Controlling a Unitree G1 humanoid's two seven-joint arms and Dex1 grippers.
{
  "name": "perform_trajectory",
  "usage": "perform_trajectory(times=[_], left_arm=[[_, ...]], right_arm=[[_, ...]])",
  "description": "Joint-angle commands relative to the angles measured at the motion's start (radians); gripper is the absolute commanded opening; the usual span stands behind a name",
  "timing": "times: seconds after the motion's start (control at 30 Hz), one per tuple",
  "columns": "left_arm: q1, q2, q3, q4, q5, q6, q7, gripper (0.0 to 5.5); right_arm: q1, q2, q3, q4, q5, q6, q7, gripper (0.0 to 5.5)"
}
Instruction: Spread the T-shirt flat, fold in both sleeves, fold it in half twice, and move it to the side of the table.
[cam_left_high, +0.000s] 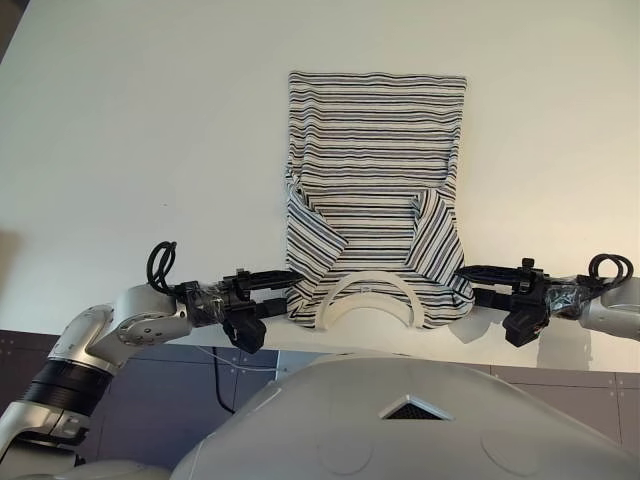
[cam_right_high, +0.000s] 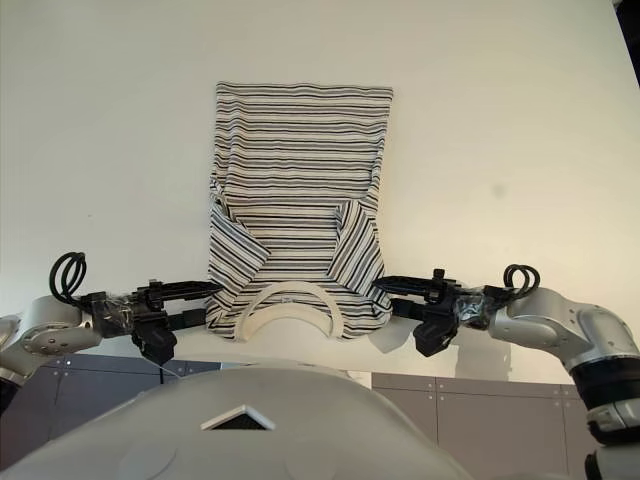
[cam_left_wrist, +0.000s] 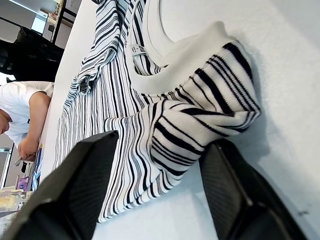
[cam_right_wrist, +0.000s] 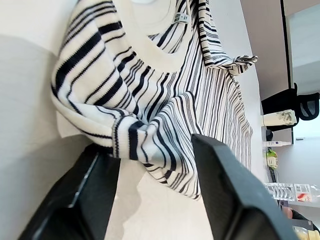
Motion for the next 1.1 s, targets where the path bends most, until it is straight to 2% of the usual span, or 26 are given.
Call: perform_trajectory(times=[0.03,0.13,0.27,0.33,0.5,0.57,0.63,0.73,0.83,0.93,1.03,1.1], left_arm=[[0.038,0.008,-0.048,0.057,0.133,-0.005,-0.013,2.03],[0.025,0.013,-0.047,0.071,0.157,-0.028,0.014,1.38],[0.007,0.004,-0.059,0.106,0.186,-0.050,0.043,0.81],[-0.011,0.000,-0.063,0.129,0.160,-0.046,0.039,0.58],[-0.002,0.026,-0.081,0.046,-0.134,0.105,-0.083,0.12],[0.044,0.055,-0.091,-0.030,-0.238,0.172,-0.143,0.12],[0.152,0.122,-0.098,-0.163,-0.386,0.284,-0.205,0.12],[0.325,0.240,-0.072,-0.365,-0.534,0.408,-0.264,0.12],[0.391,0.303,-0.017,-0.504,-0.662,0.523,-0.300,0.12],[0.214,0.205,0.068,-0.467,-0.893,0.718,-0.286,0.12],[0.021,0.105,0.138,-0.399,-1.093,0.929,-0.266,0.12],[-0.109,0.029,0.175,-0.350,-1.186,1.062,-0.210,0.12]], right_arm=[[0.008,0.000,0.011,0.010,-0.012,-0.004,0.024,1.52],[0.046,-0.007,0.002,-0.012,-0.011,-0.014,0.020,0.86],[0.051,0.007,0.007,-0.022,-0.007,0.004,0.034,0.10],[0.037,0.017,0.003,-0.012,0.007,0.030,0.042,0.10],[0.069,-0.002,0.041,-0.045,0.286,0.266,0.212,0.10],[0.113,-0.044,0.055,-0.133,0.382,0.333,0.294,0.10],[0.206,-0.135,0.052,-0.271,0.540,0.439,0.386,0.10],[0.351,-0.260,0.003,-0.415,0.683,0.529,0.460,0.10],[0.444,-0.333,-0.057,-0.501,0.808,0.618,0.513,0.10],[0.318,-0.245,-0.104,-0.548,1.022,0.861,0.507,0.10],[0.052,-0.115,-0.116,-0.529,1.223,1.161,0.499,0.10],[-0.152,0.008,-0.098,-0.458,1.236,1.326,0.440,0.10]])
